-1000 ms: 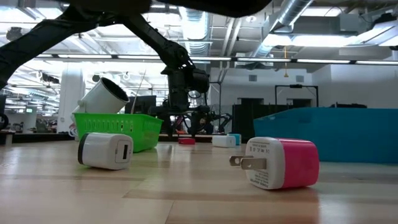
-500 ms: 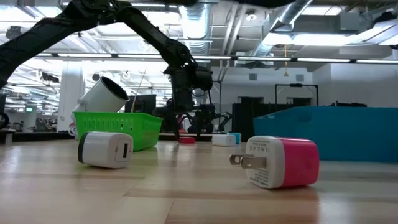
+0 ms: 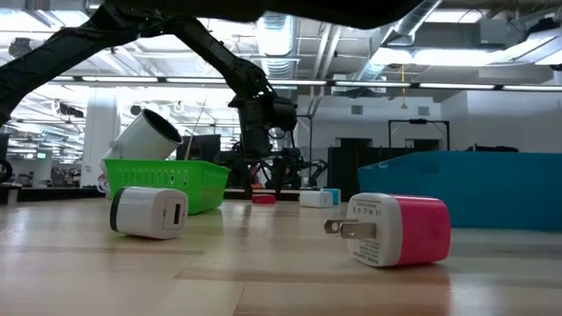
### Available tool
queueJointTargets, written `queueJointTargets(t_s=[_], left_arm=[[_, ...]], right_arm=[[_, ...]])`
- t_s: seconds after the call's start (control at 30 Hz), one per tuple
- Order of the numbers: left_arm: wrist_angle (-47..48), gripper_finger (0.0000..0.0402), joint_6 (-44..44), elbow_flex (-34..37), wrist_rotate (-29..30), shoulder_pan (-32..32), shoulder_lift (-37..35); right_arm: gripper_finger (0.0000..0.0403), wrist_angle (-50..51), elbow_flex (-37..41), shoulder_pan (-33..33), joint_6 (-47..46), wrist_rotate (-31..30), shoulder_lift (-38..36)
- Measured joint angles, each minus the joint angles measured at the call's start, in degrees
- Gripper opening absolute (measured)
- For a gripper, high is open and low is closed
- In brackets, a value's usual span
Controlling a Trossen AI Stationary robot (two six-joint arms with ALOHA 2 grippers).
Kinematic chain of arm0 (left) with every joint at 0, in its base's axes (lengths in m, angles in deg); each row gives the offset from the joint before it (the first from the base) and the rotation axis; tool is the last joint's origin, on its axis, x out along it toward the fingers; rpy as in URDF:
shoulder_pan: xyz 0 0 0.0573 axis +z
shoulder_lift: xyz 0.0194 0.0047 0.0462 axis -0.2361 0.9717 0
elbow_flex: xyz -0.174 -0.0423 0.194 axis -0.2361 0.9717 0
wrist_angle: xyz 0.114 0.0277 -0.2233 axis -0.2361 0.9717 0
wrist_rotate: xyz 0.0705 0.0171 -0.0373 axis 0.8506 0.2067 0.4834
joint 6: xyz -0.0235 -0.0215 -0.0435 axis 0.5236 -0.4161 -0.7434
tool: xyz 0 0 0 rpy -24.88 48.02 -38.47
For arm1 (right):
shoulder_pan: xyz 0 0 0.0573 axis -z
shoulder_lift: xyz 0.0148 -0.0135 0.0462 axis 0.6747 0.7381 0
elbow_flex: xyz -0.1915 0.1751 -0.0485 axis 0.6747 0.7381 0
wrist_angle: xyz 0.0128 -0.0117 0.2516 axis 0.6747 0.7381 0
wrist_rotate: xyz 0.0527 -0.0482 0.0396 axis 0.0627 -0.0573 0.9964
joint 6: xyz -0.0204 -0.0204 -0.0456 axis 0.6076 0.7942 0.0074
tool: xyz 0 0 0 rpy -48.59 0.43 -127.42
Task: Pick & Place Office items
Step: Put the red digital timer into the green basket
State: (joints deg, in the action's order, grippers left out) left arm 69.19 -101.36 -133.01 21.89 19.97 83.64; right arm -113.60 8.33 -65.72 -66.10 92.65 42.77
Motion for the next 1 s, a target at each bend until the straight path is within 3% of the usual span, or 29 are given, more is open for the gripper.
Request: queueJointTargets(t_s=[0.47, 0.83, 1.0], left_arm=[[-0.8, 0.0290, 0.1, 0.0, 2.1, -0.3, 0.0], [-4.8, 0.0191, 0.0, 1.0, 2.0, -0.3, 0.2], [-5.2, 0.0166, 0.1, 1.0, 1.5, -0.3, 0.2]], right_arm=[[0.0240, 0.0, 0.0, 0.0, 0.3, 1.4, 0.0], [0.0240, 0.1, 0.0, 0.0, 0.3, 1.4, 0.0], [0.0240, 0.1, 0.0, 0.0, 0.3, 1.4, 0.0]])
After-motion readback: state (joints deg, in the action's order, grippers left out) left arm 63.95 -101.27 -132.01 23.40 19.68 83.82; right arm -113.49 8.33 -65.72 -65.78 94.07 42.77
